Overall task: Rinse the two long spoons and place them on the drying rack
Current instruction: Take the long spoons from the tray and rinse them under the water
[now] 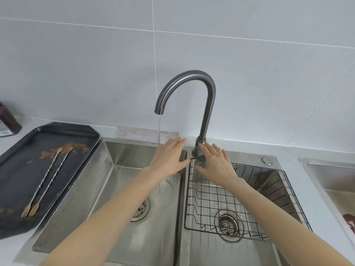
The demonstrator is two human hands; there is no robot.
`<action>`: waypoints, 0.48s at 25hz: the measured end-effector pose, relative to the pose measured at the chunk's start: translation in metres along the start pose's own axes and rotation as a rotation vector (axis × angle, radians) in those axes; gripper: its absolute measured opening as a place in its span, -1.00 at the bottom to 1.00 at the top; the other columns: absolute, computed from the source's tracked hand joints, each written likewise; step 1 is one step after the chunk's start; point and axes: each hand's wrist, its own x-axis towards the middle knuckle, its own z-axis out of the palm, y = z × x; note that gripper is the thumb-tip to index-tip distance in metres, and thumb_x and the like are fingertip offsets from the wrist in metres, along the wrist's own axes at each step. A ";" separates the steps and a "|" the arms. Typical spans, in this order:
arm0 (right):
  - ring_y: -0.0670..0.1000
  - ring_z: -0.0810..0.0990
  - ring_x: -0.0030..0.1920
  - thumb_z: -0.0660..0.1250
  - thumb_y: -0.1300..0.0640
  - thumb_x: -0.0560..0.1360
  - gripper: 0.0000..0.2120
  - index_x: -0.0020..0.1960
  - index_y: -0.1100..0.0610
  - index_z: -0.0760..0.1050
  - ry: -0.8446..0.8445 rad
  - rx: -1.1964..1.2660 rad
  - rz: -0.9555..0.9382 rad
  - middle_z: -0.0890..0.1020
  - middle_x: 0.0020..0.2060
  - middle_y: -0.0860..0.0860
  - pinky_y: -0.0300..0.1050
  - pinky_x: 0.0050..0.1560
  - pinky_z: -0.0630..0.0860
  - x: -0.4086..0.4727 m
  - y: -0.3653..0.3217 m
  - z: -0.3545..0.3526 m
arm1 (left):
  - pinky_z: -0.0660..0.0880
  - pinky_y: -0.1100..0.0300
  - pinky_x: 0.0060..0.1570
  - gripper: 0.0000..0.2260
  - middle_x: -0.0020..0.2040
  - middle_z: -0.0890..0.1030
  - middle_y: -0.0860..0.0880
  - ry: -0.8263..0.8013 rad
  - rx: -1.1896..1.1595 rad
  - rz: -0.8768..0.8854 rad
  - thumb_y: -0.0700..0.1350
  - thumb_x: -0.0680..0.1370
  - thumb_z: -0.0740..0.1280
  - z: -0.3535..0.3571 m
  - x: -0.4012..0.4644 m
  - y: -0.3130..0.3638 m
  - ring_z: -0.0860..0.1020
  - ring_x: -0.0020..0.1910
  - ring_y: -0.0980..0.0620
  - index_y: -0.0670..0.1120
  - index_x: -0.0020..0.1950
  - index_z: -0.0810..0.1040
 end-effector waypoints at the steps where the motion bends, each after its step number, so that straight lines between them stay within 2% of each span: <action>1: 0.11 -0.05 0.55 0.23 -0.08 0.52 -0.30 0.52 0.04 -0.02 -0.003 -0.004 0.014 0.04 0.55 0.02 0.11 0.53 -0.09 -0.002 -0.006 0.003 | 0.17 -0.04 0.46 -0.40 0.52 0.19 -0.05 0.005 0.001 0.001 0.10 0.53 0.20 0.000 -0.006 -0.005 0.14 0.51 -0.05 -0.05 0.50 0.07; 5: 0.10 -0.04 0.54 0.23 -0.10 0.51 -0.32 0.51 0.04 0.02 -0.001 -0.009 0.053 0.07 0.54 0.00 0.15 0.52 -0.09 -0.009 -0.032 0.015 | 0.25 0.01 0.42 -0.42 0.47 0.31 -0.04 0.050 0.006 0.000 0.12 0.51 0.20 0.001 -0.027 -0.032 0.27 0.44 -0.01 -0.04 0.47 0.14; 12: 0.08 -0.03 0.55 0.22 -0.08 0.52 -0.35 0.51 0.04 0.05 -0.018 0.019 0.089 0.11 0.53 0.03 0.11 0.53 -0.12 -0.009 -0.080 0.035 | 0.19 0.02 0.45 -0.41 0.49 0.27 -0.01 0.007 0.006 -0.038 0.13 0.51 0.20 -0.002 -0.047 -0.095 0.23 0.47 0.01 -0.04 0.47 0.14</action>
